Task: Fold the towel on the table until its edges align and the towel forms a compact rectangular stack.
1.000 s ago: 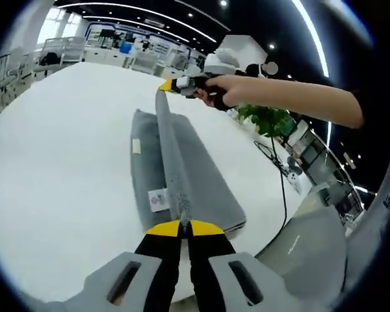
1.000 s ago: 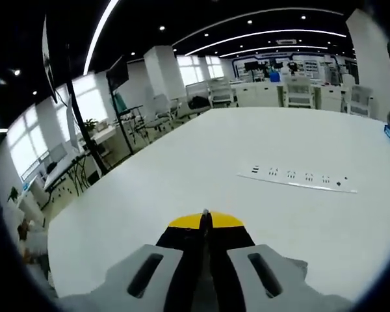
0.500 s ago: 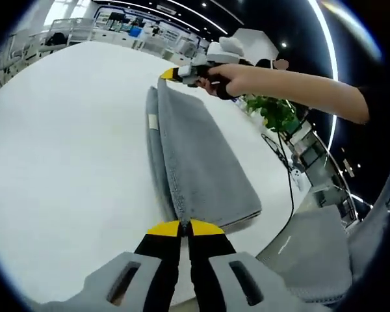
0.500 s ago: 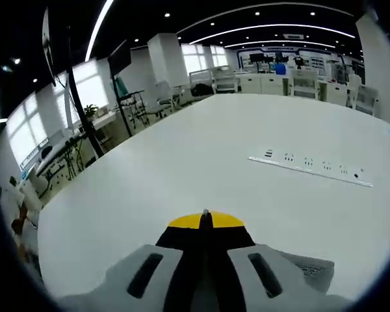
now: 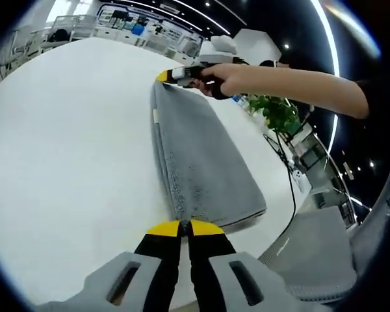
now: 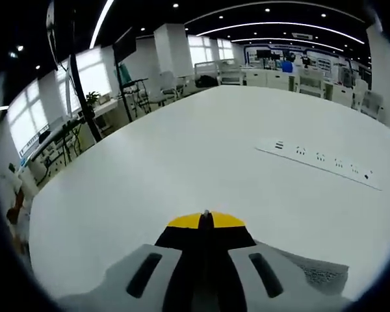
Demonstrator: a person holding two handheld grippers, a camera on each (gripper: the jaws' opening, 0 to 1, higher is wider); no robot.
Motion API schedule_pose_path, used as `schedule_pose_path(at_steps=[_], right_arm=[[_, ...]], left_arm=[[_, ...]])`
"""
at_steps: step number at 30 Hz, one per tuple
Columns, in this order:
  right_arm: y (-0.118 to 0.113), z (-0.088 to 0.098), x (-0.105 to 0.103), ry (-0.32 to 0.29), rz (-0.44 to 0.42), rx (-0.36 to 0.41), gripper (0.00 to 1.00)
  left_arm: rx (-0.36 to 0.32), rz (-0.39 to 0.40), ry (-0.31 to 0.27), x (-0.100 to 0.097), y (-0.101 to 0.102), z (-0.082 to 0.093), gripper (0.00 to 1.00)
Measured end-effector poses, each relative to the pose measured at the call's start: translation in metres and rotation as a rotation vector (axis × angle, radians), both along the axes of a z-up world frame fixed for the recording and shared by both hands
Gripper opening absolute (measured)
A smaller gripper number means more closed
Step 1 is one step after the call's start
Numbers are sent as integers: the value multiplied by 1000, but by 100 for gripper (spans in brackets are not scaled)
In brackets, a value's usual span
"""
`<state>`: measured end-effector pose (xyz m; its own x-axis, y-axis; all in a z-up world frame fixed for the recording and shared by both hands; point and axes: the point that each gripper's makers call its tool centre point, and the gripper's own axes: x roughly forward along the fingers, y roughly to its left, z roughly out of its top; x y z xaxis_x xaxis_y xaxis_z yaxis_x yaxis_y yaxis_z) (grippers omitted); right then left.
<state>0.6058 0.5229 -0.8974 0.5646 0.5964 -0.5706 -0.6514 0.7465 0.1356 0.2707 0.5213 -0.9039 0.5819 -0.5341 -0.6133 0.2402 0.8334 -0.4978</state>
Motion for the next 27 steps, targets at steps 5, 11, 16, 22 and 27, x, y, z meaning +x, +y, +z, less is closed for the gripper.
schedule_pose_path(at_steps=[5,11,16,22,27], right_arm=[[2,0,-1,-5,16,-17,2],[2,15,0,-31,32,7,6],[-9,27,1,-43,22,16,16],[-36,33,-1,-29,-20,14,26],[-64,32,-9,4,-54,8,36]], left_arm=[[16,-19,-19,-1,-1,2,5],[-4,-84,-80,-3,-13,21,29],[44,-110,-115,7,-4,26,42],[83,-116,-147,33,10,32,44],[118,-131,-157,57,17,29,44]])
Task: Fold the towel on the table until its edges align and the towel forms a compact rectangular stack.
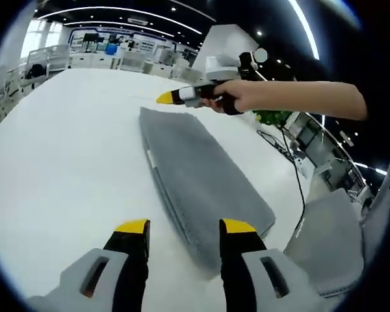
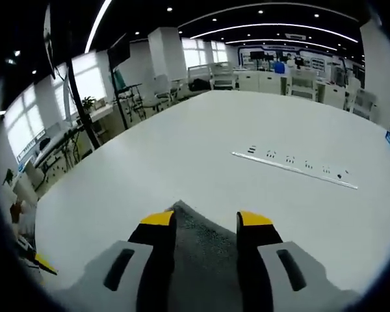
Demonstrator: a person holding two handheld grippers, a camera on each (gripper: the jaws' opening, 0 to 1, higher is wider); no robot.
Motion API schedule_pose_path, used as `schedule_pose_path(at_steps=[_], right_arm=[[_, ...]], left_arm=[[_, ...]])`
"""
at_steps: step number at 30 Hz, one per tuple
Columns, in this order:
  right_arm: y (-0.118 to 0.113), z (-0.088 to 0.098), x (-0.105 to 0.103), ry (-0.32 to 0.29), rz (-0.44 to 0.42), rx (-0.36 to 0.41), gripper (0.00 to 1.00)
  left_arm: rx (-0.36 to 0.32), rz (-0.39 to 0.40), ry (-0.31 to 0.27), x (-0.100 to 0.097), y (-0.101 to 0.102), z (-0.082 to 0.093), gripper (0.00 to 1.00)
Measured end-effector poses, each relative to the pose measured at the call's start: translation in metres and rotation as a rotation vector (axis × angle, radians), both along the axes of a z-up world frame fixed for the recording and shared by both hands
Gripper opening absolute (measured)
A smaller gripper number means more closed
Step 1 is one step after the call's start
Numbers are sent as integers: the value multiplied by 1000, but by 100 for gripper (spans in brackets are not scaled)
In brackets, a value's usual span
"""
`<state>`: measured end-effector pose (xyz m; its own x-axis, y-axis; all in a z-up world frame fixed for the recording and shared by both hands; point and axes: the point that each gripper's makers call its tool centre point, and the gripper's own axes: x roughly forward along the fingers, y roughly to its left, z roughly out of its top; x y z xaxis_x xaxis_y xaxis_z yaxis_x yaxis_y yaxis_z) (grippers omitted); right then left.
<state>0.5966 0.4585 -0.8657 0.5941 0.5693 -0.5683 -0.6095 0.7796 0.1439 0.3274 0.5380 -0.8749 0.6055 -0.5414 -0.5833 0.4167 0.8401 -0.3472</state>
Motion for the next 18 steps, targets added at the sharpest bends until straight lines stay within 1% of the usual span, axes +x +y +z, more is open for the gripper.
schedule_pose_path(at_steps=[2,3,4,5,6,8,11,13,16,18], right_arm=[[-11,-1,-4,8,-13,0,36],[-20,-1,-8,16,-34,3,36],[-25,-2,-11,30,-57,18,36],[-32,-2,-17,55,-88,49,35],[-37,-3,-20,61,-92,55,35],[-49,-5,-30,65,-91,48,35],[-67,-9,-42,65,-103,36,34],[-82,-12,-54,77,-126,32,33],[-96,-15,-69,81,-133,24,33],[-103,-18,-75,84,-138,18,32]], left_arm=[[10,-10,1,7,1,-1,43],[11,-12,-1,11,1,-2,43],[12,-17,-2,16,1,-2,43],[11,-21,-2,21,1,-3,42],[8,-18,-5,25,1,-3,40],[1,-10,-15,36,0,-4,39],[3,-11,-12,47,-1,-8,39],[15,-22,-18,55,-2,-9,39],[44,-51,-31,65,-3,-12,39],[67,-77,-34,72,-3,-13,39]])
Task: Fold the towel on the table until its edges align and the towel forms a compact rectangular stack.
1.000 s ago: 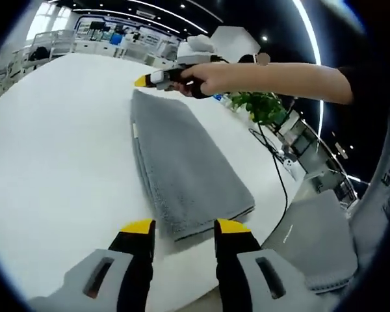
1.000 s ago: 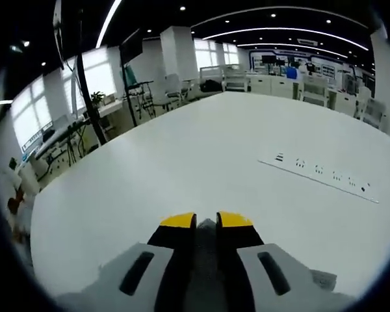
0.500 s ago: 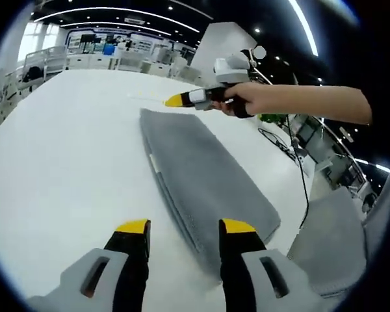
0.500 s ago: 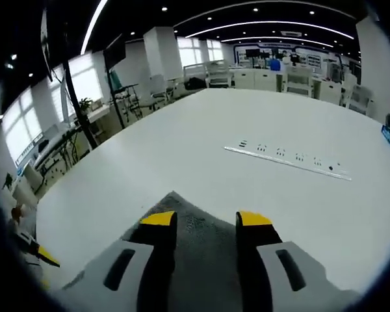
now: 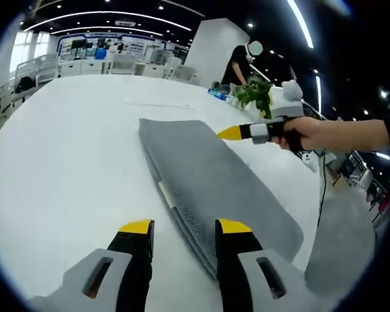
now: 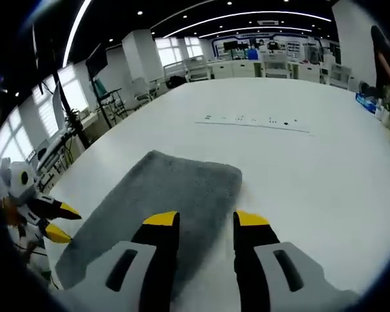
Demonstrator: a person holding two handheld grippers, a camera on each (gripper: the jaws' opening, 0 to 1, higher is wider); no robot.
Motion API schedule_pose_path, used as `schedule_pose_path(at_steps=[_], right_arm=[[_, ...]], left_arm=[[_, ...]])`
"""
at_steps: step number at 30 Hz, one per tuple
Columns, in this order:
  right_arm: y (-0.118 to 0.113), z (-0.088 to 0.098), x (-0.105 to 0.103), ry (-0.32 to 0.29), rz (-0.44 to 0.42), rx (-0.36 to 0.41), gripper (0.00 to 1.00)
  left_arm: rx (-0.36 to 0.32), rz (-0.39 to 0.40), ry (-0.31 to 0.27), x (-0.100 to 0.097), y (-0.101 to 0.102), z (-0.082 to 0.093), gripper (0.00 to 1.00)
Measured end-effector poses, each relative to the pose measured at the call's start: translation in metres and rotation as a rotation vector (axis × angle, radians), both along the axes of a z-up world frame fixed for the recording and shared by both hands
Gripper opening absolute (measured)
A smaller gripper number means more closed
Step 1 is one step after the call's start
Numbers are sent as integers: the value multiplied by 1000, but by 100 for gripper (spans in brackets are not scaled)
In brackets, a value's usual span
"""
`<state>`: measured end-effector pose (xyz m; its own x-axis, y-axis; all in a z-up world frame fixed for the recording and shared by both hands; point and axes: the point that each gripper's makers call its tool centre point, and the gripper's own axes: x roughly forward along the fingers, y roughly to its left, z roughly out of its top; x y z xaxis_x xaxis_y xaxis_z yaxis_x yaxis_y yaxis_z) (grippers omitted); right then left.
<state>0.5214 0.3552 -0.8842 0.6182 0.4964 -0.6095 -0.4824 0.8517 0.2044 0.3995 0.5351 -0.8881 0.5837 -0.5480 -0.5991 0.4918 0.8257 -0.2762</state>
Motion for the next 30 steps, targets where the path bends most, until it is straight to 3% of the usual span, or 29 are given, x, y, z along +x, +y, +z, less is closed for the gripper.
schedule_pose_path(at_steps=[7,18,24,28,30], right_arm=[[-8,-3,-24,8,-5,12,31],[1,-14,-64,51,32,47,25],[6,-23,-72,74,68,33,12],[4,-26,-73,59,100,-7,11],[6,-28,-74,68,113,0,9]], left_arm=[[51,-26,-15,21,4,-2,37],[43,9,-3,33,1,-9,31],[80,24,-2,36,-2,-20,24],[134,18,-16,37,-3,-23,21],[115,-13,-9,35,-11,-24,14]])
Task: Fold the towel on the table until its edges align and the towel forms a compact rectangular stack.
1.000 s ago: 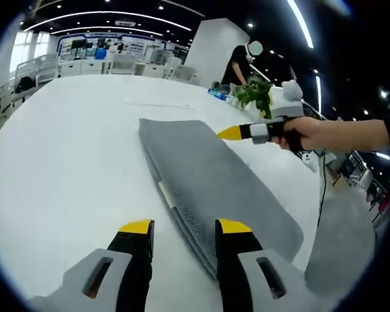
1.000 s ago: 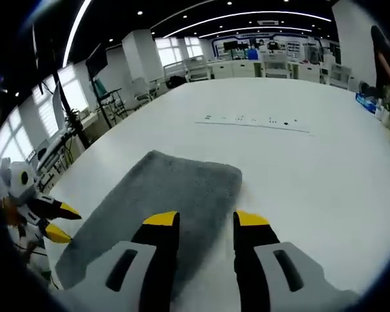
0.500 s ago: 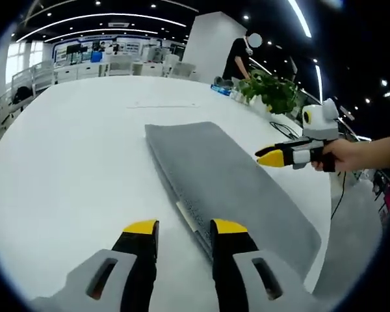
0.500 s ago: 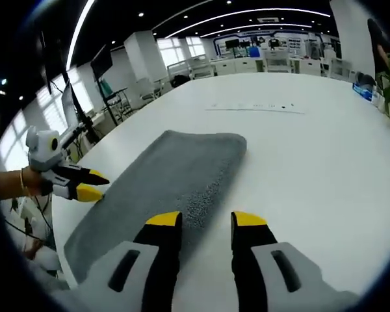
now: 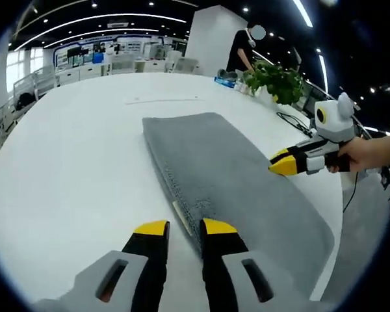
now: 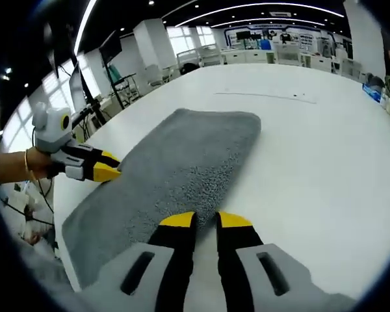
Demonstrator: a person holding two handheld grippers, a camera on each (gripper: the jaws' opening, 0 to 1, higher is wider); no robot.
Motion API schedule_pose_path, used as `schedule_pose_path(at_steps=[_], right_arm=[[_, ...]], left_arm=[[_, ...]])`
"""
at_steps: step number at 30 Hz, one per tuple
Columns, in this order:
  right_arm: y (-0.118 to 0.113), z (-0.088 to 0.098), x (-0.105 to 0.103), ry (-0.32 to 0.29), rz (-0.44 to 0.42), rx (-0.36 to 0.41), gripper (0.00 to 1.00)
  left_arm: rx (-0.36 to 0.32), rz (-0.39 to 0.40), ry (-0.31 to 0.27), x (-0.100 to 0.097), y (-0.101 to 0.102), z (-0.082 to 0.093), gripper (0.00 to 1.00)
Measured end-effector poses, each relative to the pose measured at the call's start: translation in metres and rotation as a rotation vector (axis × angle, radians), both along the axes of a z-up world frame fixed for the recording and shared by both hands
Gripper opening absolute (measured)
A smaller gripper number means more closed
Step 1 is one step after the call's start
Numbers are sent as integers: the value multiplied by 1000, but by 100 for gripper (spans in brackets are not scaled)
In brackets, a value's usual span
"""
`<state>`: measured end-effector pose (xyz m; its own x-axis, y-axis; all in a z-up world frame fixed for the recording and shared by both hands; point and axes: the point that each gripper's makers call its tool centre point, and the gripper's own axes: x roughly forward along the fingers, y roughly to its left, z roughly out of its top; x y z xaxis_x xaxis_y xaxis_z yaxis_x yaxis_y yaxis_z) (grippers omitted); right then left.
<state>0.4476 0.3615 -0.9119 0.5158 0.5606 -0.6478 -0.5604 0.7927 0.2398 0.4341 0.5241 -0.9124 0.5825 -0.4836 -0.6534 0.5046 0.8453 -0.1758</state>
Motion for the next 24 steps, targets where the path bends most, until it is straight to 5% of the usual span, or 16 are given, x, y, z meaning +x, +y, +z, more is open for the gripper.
schedule_pose_path(at_steps=[15,24], right_arm=[[-7,0,1,1,20,20,5],[-51,0,2,2,-17,9,5]], left_arm=[[17,-16,11,1,-9,1,7],[0,-26,1,2,-51,2,7]])
